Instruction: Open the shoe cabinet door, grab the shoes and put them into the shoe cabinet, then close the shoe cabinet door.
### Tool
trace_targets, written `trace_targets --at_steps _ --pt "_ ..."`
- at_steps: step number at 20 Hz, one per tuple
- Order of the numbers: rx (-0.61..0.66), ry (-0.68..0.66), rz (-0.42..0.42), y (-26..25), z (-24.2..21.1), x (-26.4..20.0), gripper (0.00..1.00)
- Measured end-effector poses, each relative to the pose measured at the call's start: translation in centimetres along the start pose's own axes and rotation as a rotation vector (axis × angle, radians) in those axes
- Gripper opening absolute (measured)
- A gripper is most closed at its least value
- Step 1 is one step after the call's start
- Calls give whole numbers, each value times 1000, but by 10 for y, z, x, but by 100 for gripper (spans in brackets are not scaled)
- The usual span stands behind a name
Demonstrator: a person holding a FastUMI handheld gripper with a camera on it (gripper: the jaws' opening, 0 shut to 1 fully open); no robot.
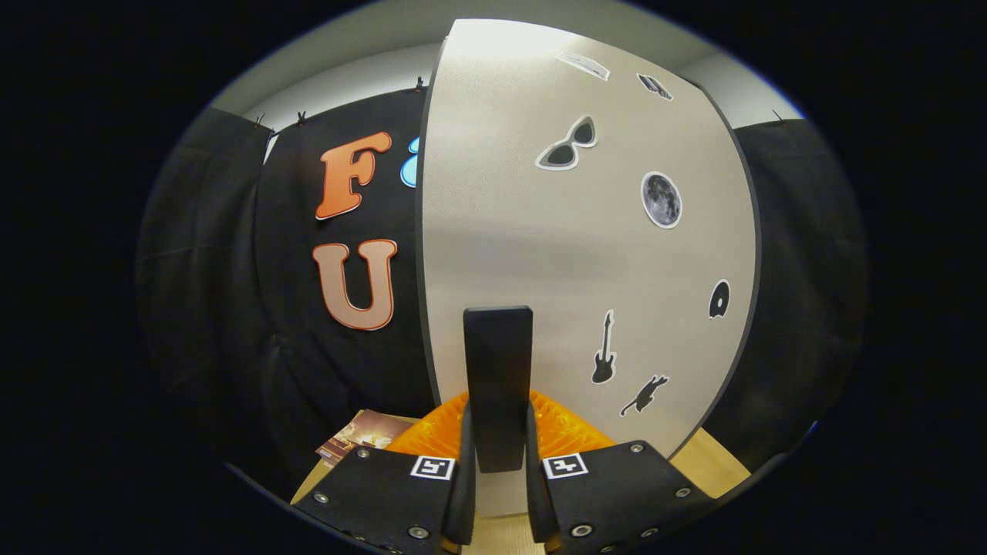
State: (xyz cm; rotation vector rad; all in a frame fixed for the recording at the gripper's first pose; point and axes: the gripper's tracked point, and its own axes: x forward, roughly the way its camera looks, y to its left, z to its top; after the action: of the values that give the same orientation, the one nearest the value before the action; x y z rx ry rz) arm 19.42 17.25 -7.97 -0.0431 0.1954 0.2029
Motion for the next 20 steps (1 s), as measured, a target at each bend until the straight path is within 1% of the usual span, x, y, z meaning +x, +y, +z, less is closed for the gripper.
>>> trace_targets --at_steps 3,4,10,13,14,20 --pt "15 -9 -1 -7 -1 -13 27" --pt "24 -15 -5 -9 -2 -17 24" --pt "14 -17 -34 -24 -5 -42 24" --pt "44 -27 -62 -37 -7 -55 24" --pt "48 -31 -70 -41 -8 -59 21" --pt "31 -24 -135 -71 -13 -84 20"
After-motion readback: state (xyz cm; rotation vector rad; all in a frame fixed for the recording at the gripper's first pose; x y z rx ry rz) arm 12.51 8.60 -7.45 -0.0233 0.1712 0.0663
